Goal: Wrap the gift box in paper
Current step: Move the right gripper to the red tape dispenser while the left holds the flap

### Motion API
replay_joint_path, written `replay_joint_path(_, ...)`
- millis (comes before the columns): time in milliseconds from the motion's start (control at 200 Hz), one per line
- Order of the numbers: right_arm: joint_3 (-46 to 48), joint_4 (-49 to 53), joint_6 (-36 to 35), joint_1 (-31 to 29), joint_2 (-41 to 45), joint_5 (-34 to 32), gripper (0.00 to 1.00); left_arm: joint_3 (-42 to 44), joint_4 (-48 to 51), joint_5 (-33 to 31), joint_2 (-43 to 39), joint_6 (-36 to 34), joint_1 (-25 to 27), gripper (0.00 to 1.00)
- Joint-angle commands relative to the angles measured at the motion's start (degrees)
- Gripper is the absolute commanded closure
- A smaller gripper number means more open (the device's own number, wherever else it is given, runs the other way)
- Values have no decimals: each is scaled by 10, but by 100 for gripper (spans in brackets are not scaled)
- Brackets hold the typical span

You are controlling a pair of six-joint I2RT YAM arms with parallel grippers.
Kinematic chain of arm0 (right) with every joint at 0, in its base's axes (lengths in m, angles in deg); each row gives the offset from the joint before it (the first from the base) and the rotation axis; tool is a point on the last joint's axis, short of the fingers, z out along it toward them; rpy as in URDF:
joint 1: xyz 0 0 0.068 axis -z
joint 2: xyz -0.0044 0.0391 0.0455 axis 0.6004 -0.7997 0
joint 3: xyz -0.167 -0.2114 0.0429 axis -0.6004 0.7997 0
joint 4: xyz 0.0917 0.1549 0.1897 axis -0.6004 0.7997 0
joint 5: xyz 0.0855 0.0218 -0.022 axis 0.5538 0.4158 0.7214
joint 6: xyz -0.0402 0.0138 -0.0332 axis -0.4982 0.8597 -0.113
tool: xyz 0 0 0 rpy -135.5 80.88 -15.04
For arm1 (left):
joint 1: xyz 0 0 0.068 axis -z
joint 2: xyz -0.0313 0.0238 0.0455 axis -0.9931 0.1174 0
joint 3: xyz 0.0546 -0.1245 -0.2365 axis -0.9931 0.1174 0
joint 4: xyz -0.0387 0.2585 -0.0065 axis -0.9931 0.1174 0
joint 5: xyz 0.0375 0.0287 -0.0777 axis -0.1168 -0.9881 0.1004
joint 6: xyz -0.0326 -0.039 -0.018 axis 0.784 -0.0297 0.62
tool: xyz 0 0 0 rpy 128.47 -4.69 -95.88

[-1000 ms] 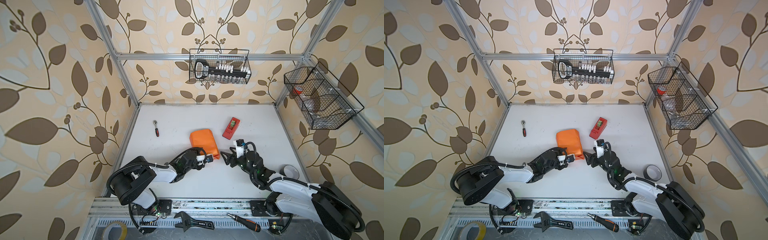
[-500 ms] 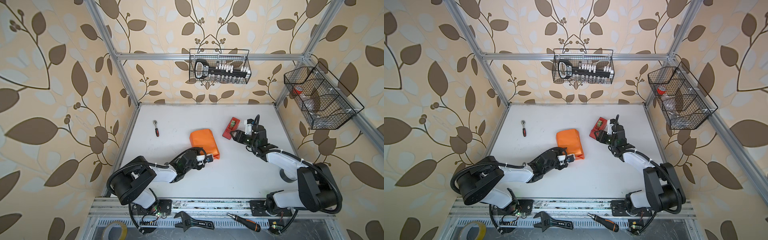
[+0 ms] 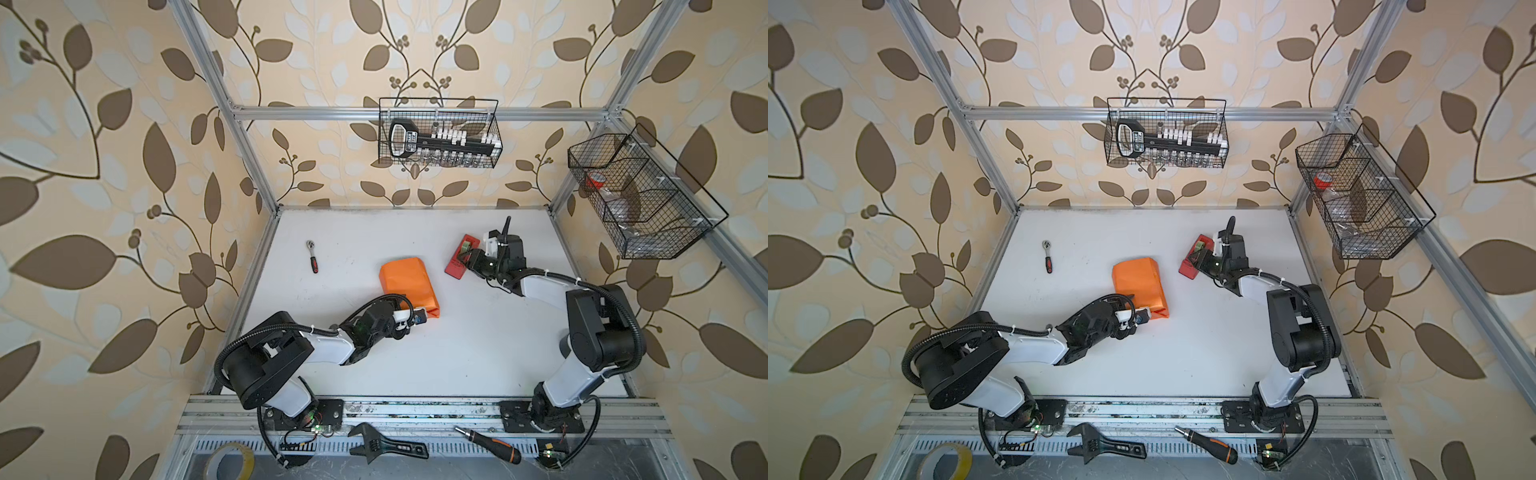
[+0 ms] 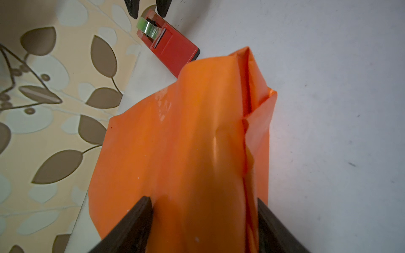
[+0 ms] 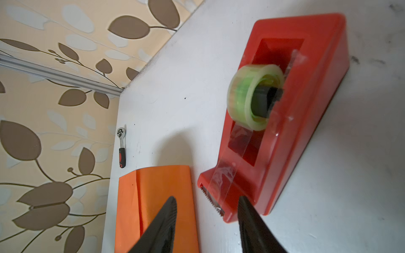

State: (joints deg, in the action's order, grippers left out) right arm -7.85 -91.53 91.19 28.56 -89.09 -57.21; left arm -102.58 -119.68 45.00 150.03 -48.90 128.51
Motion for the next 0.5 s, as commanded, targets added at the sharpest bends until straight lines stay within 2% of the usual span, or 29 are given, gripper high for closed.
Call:
replay_joint_path(0, -21, 8, 14, 3, -23, 12, 54, 3, 72, -3, 19, -4, -11, 29)
replay_joint_path(495, -32, -10, 51, 4, -68, 13, 61, 2, 73, -1, 19, -5, -12, 29)
